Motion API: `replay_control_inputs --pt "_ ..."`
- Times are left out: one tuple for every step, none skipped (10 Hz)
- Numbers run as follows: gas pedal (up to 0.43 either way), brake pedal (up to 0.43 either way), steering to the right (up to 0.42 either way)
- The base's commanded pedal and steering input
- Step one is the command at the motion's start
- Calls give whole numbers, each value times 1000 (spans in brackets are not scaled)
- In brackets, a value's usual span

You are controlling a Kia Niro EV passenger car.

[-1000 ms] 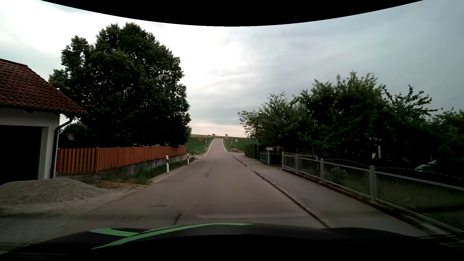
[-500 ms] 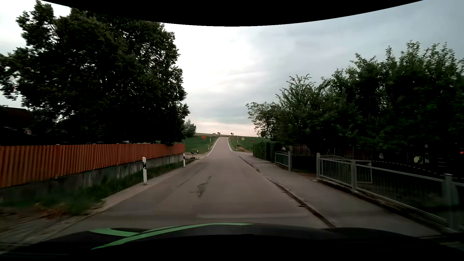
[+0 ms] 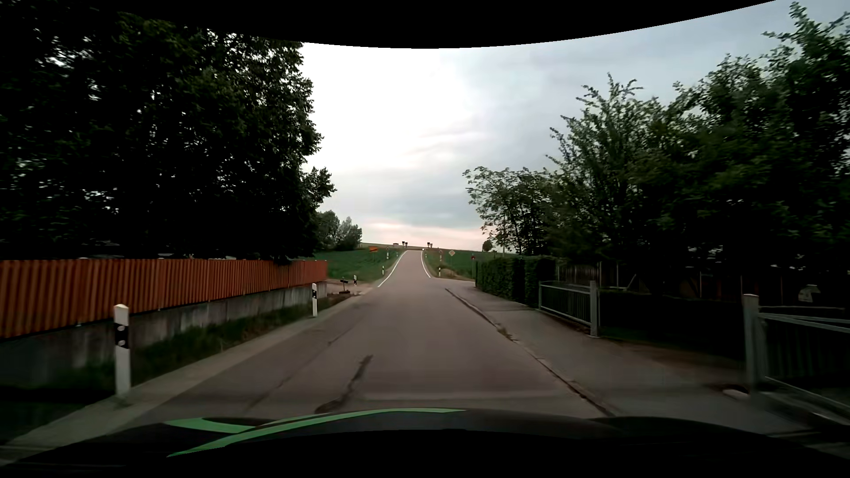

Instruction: Follow the waypoints while adhering to traffic rules and regulations

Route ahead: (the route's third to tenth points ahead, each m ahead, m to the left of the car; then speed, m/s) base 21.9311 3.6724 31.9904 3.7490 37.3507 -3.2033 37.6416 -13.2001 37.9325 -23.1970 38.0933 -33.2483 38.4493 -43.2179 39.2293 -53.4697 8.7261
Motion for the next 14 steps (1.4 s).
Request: replay_control_inputs --pt "0 37 -10" --pt "0 49 -10" --pt "0 67 -10" --pt "0 79 -9" --pt "0 91 -9" --pt "0 104 -9" --pt "0 122 -8" --pt "0 134 -6" --pt "0 146 -5" --pt "0 146 -4" --pt "0 152 -4" --pt "0 152 -4" --pt "0 165 -3" --pt "0 171 -3"
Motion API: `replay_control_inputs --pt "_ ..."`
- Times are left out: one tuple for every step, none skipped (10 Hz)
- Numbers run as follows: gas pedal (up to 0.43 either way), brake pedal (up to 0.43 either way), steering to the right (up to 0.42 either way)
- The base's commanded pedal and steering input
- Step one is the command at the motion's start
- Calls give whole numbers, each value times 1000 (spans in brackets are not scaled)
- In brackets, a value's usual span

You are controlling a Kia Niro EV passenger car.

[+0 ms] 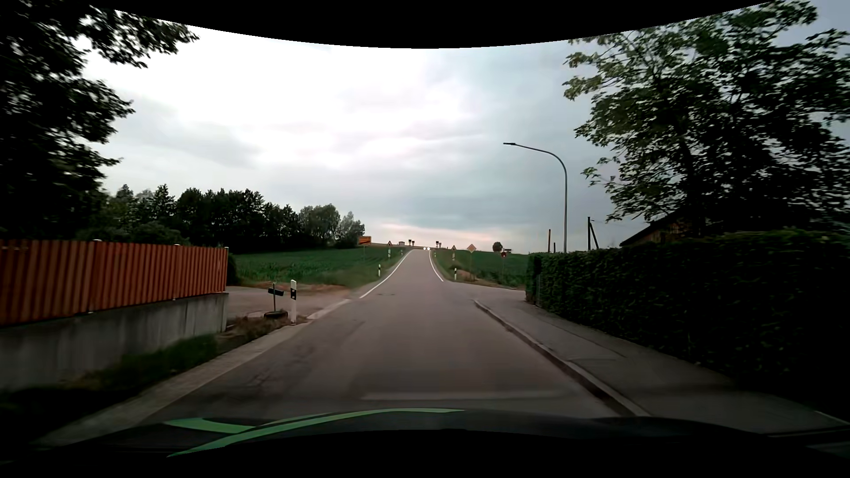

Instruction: Follow the waypoints while adhering to traffic rules and regulations

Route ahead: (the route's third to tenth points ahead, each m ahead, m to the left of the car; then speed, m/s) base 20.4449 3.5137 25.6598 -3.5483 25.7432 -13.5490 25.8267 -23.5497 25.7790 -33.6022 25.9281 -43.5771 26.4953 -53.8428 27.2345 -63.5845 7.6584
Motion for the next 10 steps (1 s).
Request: replay_control_inputs --pt "0 177 -2" --pt "0 183 -2" --pt "0 189 -2" --pt "0 195 -2" --pt "0 195 -1" --pt "0 195 -1" --pt "0 195 0" --pt "0 195 0" --pt "0 201 0" --pt "0 201 0"
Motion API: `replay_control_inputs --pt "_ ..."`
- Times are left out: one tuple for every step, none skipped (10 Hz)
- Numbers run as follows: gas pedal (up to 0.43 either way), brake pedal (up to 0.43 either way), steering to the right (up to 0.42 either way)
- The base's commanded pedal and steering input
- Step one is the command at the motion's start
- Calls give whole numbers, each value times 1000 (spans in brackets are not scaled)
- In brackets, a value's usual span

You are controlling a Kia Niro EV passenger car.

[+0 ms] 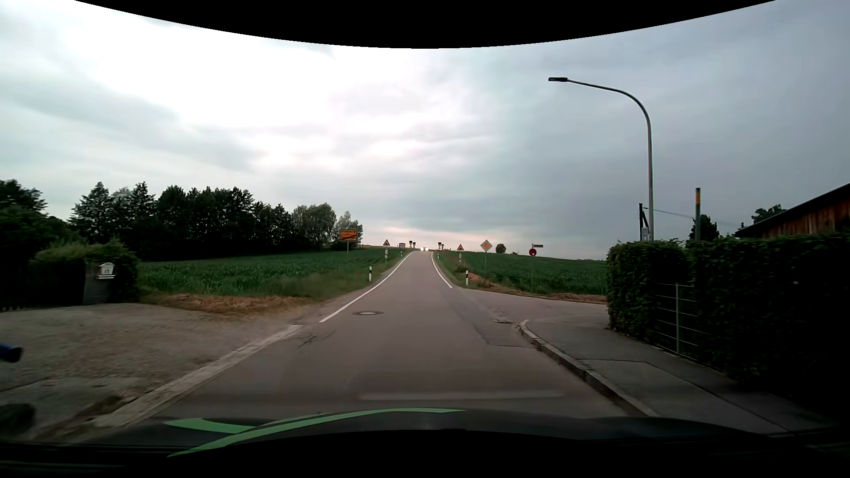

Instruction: Follow the waypoints while adhering to traffic rules and regulations

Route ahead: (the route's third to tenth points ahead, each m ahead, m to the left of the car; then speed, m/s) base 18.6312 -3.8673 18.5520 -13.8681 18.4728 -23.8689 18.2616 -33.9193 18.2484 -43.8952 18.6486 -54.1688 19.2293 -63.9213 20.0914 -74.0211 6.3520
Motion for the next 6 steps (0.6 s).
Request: replay_control_inputs --pt "0 201 0" --pt "0 201 0" --pt "0 201 0" --pt "0 201 1" --pt "0 207 5" --pt "0 207 12"
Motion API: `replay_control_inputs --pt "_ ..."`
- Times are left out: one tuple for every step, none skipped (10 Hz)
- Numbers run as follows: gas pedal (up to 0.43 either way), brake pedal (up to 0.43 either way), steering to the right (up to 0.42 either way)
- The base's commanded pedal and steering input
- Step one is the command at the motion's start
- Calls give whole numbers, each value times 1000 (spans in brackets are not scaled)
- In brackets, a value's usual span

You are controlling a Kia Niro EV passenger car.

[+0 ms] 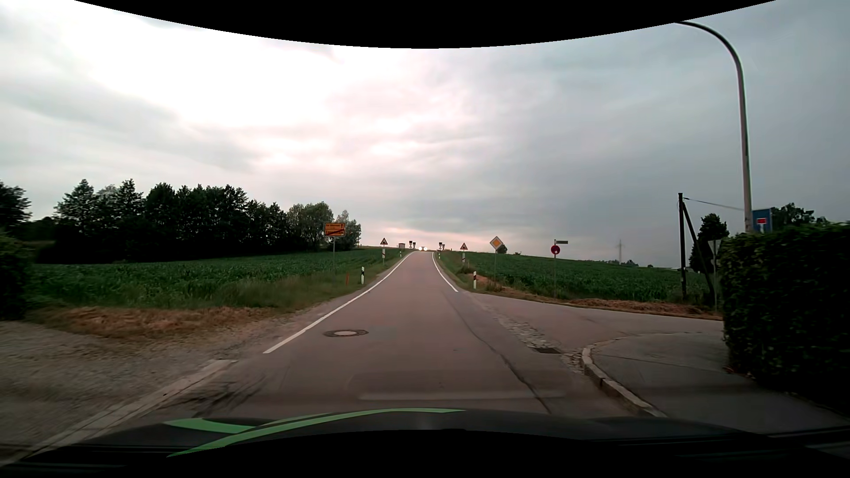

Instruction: Follow the waypoints while adhering to traffic rules and regulations

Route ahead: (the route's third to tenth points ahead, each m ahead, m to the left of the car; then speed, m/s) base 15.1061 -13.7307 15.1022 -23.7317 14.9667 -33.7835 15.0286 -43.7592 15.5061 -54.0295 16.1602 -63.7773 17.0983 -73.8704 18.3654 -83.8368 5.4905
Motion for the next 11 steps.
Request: replay_control_inputs --pt "0 207 18" --pt "0 207 26" --pt "0 207 37" --pt "0 207 46" --pt "0 207 62" --pt "0 207 81" --pt "0 207 101" --pt "0 201 127" --pt "0 195 148" --pt "0 189 161" --pt "0 183 175"
